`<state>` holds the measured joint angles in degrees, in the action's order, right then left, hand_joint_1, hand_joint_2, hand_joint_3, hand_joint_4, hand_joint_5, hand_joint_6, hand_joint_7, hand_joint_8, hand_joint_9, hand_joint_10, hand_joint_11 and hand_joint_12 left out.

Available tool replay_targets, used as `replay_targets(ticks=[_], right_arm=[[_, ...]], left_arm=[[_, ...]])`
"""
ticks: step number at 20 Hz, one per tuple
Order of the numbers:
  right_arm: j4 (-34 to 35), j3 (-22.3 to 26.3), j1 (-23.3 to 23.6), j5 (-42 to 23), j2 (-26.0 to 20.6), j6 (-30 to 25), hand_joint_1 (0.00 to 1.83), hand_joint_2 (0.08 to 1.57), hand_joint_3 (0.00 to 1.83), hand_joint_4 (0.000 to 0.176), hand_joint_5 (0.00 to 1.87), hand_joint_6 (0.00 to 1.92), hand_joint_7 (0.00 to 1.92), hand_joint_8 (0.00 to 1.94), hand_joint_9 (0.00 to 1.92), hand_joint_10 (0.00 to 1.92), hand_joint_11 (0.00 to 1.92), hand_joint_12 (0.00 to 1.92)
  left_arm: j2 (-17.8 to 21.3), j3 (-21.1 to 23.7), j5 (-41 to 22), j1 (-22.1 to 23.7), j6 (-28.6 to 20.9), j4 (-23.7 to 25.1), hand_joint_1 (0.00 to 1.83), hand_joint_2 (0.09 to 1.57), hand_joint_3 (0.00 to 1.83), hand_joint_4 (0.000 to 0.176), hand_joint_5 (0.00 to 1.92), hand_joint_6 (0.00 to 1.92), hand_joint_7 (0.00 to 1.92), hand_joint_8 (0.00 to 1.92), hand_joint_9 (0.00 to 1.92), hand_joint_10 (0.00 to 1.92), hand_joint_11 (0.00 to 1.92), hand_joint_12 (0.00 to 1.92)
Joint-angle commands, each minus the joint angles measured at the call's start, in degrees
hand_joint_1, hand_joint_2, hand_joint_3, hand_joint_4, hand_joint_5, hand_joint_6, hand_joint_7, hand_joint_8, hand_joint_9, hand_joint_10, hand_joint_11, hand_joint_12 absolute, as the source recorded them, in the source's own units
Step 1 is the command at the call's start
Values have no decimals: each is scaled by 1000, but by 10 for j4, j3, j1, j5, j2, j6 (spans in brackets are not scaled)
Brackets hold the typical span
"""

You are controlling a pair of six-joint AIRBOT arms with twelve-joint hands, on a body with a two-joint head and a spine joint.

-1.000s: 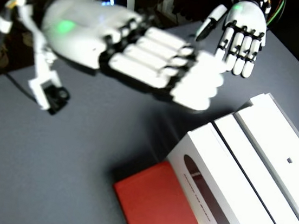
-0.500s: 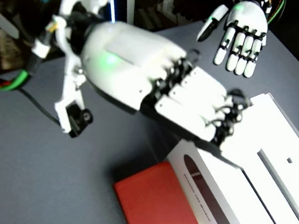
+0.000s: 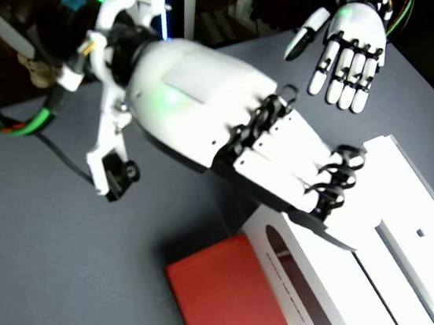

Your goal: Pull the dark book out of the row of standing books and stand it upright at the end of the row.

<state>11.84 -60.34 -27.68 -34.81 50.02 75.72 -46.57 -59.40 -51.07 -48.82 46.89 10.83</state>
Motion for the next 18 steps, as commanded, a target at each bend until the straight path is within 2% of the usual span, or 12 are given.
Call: replay_targets(ticks=[1,7,11,12,13,14,15,18], right_arm=[[-12,6,8,-77,-3,1,0,1357,0,0,456,194,0,0,0,0,0,0],[-47,79,-38,-129,-68,-5,0,1357,0,0,456,195,0,0,0,0,0,0],[-79,97,-84,-164,-88,-72,0,1357,0,0,456,195,0,0,0,0,0,0],[-82,98,-87,-165,-89,-77,0,1343,0,0,559,239,0,0,0,0,0,0],[-87,99,-89,-167,-89,-81,90,1334,0,0,665,283,32,12,0,0,0,0],[-87,99,-88,-168,-89,-81,171,1415,3,0,650,197,74,8,0,0,0,0],[-87,98,-85,-171,-89,-81,190,1433,1,0,666,135,85,2,0,0,0,0],[-87,82,-66,-173,-89,-81,92,1448,5,0,553,55,6,0,0,0,0,0]], left_arm=[[-2,2,-74,7,0,-8,0,1311,4,67,0,0,0,0,0,0,0,0],[1,3,-81,-2,0,-19,0,1311,4,67,0,0,0,0,0,0,0,0],[2,3,-90,-11,0,-32,0,1311,3,67,0,0,0,0,0,0,0,0],[3,3,-91,-12,0,-33,0,1315,5,67,0,0,0,0,0,0,0,0],[3,4,-92,-15,0,-35,0,1316,5,67,0,0,0,0,0,0,0,0],[4,4,-93,-16,0,-37,0,1321,7,72,0,0,0,0,0,0,0,0],[4,4,-94,-16,0,-37,0,1322,7,73,0,0,0,0,0,0,0,0],[4,4,-95,-16,0,-38,0,1305,0,88,0,0,0,0,0,0,0,0]])
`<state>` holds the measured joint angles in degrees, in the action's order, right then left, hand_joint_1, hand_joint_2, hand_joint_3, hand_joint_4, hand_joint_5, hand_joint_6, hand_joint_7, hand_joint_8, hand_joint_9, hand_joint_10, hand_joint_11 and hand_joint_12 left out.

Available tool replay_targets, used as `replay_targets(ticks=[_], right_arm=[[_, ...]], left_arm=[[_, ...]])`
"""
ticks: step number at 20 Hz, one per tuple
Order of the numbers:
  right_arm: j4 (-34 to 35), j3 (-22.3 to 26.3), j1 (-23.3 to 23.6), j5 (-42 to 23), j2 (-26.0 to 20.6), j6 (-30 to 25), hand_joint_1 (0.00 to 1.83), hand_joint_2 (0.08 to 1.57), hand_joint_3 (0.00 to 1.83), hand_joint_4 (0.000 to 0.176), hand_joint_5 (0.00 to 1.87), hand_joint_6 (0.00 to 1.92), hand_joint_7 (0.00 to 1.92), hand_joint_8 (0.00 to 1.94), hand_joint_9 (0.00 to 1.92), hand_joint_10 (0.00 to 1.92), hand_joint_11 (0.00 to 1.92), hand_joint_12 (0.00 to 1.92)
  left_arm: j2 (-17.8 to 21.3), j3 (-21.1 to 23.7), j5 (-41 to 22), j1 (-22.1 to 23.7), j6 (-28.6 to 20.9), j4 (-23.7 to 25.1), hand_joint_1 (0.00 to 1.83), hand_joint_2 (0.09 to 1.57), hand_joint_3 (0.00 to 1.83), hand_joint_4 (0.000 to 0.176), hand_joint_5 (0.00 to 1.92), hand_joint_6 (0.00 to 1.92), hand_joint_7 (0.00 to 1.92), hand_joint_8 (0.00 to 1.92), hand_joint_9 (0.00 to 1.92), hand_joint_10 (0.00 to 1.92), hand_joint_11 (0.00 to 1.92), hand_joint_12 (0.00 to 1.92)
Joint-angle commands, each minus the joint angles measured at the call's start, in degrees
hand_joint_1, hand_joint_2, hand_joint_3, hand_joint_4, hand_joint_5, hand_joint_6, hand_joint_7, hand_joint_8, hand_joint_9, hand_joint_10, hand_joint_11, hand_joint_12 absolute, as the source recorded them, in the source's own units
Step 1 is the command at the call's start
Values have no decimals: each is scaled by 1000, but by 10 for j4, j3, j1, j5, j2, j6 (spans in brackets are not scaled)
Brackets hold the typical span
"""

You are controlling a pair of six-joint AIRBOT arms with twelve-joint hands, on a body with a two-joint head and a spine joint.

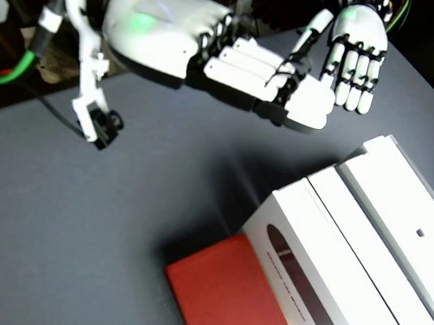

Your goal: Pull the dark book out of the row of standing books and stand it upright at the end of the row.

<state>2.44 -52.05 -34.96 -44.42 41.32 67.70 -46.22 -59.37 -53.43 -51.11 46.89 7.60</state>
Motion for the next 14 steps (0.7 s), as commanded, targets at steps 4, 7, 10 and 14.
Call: replay_targets(ticks=[4,7,10,14], right_arm=[[12,-30,35,-64,14,0,0,1352,0,0,313,0,0,0,0,0,0,0],[36,-57,62,-23,36,23,0,1352,0,0,226,0,0,0,0,0,0,0],[55,-85,81,12,62,33,0,1329,0,0,252,13,0,0,0,0,0,0],[73,-104,85,42,84,54,0,1326,0,0,300,33,0,0,0,0,0,0]], left_arm=[[0,3,-73,7,0,-5,0,1315,3,86,0,0,0,0,0,0,0,0],[0,3,-74,7,0,-6,0,1314,2,85,0,0,0,0,0,0,0,0],[-1,3,-75,7,0,-6,0,1316,2,72,0,0,0,0,0,0,0,0],[-2,3,-77,7,0,-7,0,1325,6,70,0,0,0,0,0,0,0,0]])
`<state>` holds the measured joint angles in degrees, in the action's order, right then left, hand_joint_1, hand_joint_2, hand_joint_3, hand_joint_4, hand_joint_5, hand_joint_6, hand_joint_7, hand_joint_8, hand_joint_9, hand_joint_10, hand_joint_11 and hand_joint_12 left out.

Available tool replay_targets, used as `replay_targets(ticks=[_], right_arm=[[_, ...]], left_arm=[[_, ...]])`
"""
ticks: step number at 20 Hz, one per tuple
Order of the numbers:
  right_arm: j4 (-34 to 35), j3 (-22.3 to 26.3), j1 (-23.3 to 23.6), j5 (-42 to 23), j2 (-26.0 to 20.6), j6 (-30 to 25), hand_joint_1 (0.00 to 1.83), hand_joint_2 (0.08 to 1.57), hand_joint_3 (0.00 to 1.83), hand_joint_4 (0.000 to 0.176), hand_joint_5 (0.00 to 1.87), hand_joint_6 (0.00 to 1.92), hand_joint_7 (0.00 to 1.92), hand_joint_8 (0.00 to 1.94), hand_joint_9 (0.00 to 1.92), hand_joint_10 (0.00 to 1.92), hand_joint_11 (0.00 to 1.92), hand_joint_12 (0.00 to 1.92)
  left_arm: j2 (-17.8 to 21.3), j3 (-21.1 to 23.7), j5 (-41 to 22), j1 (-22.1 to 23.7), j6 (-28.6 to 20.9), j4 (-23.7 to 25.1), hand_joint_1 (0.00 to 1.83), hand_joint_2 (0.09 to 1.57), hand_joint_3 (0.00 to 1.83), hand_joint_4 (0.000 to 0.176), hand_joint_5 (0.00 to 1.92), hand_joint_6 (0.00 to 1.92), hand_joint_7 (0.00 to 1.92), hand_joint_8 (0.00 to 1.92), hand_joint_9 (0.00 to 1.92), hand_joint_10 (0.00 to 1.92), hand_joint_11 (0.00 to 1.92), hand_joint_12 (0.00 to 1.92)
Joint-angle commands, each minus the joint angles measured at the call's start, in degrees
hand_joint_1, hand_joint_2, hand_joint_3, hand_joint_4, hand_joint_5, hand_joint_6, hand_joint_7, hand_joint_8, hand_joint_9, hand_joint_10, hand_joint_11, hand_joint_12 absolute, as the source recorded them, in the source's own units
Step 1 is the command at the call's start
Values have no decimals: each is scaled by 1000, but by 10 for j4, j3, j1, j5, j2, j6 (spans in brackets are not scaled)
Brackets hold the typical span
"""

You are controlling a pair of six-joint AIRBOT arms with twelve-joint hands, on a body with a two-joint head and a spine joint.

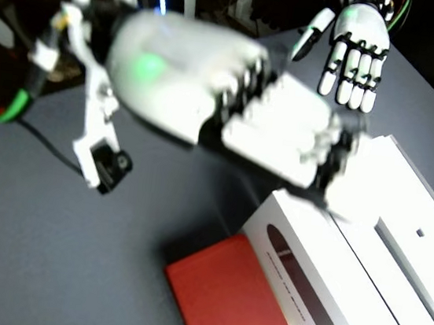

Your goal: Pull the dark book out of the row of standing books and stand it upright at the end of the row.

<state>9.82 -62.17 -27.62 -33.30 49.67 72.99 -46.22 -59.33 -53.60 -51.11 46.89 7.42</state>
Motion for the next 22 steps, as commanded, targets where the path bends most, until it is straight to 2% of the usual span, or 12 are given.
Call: replay_targets(ticks=[1,5,8,10,11,12,13,16,17,18,19,22], right_arm=[[0,-3,11,-65,1,2,0,1320,0,0,293,29,0,0,0,0,0,0],[0,-4,11,-58,2,2,0,1301,0,0,331,44,0,0,0,0,0,0],[-1,4,11,-60,3,2,0,1284,0,0,502,117,0,0,0,0,0,0],[-7,16,7,-69,-4,2,162,1324,0,0,739,268,74,6,0,0,0,0],[-7,20,4,-74,-7,2,351,1340,2,0,746,416,90,1,0,0,0,0],[-8,25,0,-79,-11,2,377,1352,1,0,690,577,87,5,0,0,0,0],[-8,28,-3,-81,-14,2,708,1368,11,168,529,1608,94,5,0,0,0,0],[-8,38,-10,-86,-20,2,716,1373,5,176,520,1654,104,8,0,0,0,0],[-9,39,-11,-87,-21,2,490,1347,0,0,550,1060,107,6,0,0,0,0],[-12,47,-17,-94,-27,2,433,1356,0,0,639,678,105,2,0,0,0,0],[-15,54,-23,-101,-33,2,438,1364,1,0,711,452,104,1,0,0,0,0],[-35,77,-49,-121,-52,-18,469,1383,3,0,858,214,135,3,0,0,0,0]], left_arm=[[-2,2,-76,7,0,-6,0,1319,2,76,0,0,0,0,0,0,0,0],[-2,3,-76,3,0,-8,0,1313,0,87,0,0,0,0,0,0,0,0],[-2,3,-78,0,0,-11,0,1309,0,84,0,0,0,0,0,0,0,0],[-1,4,-80,-2,0,-12,0,1320,2,68,0,0,0,0,0,0,0,0],[-1,4,-81,-3,0,-13,0,1310,0,80,0,0,0,0,0,0,0,0],[0,5,-81,-5,0,-15,0,1317,1,74,0,0,0,0,0,0,0,0],[0,5,-83,-6,0,-16,0,1317,1,76,0,0,0,0,0,0,0,0],[0,5,-86,-9,0,-19,0,1314,0,69,0,0,0,0,0,0,0,0],[0,5,-86,-9,0,-19,0,1309,0,75,0,0,0,0,0,0,0,0],[0,5,-87,-10,0,-20,0,1309,0,77,0,0,0,0,0,0,0,0],[0,5,-87,-10,0,-20,0,1314,0,78,0,0,0,0,0,0,0,0],[1,6,-90,-13,0,-23,0,1315,0,68,4,2,0,0,0,0,0,0]])
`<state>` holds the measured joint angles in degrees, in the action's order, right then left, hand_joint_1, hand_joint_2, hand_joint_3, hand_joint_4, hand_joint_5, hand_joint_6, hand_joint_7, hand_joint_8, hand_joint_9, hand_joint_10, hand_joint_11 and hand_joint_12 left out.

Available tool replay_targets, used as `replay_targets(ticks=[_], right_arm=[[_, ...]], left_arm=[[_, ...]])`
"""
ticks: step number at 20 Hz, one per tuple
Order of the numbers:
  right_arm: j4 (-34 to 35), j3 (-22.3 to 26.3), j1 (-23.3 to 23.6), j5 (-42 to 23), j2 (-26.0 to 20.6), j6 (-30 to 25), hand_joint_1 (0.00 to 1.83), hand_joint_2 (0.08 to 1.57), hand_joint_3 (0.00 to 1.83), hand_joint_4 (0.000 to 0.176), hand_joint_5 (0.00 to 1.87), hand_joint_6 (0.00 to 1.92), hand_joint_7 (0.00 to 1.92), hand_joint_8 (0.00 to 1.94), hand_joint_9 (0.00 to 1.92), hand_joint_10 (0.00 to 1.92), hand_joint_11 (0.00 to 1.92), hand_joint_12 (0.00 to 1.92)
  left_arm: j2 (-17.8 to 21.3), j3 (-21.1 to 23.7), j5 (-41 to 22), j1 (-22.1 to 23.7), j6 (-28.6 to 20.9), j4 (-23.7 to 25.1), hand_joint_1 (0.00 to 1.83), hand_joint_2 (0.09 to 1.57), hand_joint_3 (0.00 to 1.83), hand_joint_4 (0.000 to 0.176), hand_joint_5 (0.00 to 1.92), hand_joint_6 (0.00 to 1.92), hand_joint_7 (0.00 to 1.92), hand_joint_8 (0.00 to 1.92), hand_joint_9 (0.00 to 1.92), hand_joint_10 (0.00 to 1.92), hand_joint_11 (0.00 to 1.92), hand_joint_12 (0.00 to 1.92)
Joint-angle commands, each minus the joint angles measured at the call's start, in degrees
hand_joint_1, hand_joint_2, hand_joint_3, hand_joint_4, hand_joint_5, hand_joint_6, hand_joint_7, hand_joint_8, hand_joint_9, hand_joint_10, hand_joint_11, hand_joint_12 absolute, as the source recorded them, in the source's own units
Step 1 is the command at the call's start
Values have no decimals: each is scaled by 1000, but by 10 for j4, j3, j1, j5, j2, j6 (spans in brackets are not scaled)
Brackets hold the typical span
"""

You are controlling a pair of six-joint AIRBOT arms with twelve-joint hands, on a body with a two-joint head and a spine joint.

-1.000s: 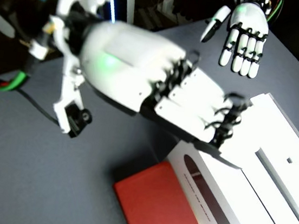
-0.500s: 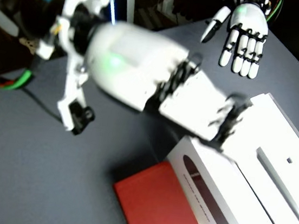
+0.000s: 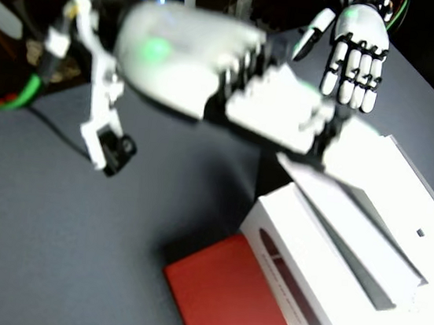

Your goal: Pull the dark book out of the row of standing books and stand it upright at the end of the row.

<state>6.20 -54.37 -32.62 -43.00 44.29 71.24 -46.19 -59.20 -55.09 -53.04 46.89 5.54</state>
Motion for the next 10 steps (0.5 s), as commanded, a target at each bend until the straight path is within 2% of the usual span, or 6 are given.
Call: replay_targets(ticks=[1,4,5,7,9,10], right_arm=[[-7,2,-5,-30,-1,-15,441,1386,3,0,868,214,140,4,0,0,0,0],[-28,11,-34,-53,-11,-63,331,1393,2,0,823,139,151,1,0,0,0,0],[-35,13,-38,-56,-13,-71,366,1384,0,0,839,132,156,2,0,0,0,0],[-40,19,-41,-59,-17,-72,348,1386,0,0,836,126,147,1,0,0,0,0],[-43,23,-44,-67,-20,-73,183,1408,8,0,755,88,128,1,0,0,0,0],[-43,24,-45,-71,-21,-73,72,1428,13,0,717,71,111,1,0,0,0,0]], left_arm=[[1,5,-75,6,0,-5,0,1317,1,67,25,10,0,0,0,0,0,0],[1,5,-78,3,0,-8,0,1325,4,47,42,15,0,0,0,0,0,0],[2,6,-79,2,0,-9,0,1324,3,64,31,9,0,0,0,0,0,0],[2,6,-81,-1,0,-12,0,1316,0,67,11,1,0,0,0,0,0,0],[3,6,-84,-3,0,-13,0,1314,0,64,12,3,0,0,0,0,0,0],[3,6,-84,-3,0,-13,0,1313,0,84,0,0,0,0,0,0,0,0]])
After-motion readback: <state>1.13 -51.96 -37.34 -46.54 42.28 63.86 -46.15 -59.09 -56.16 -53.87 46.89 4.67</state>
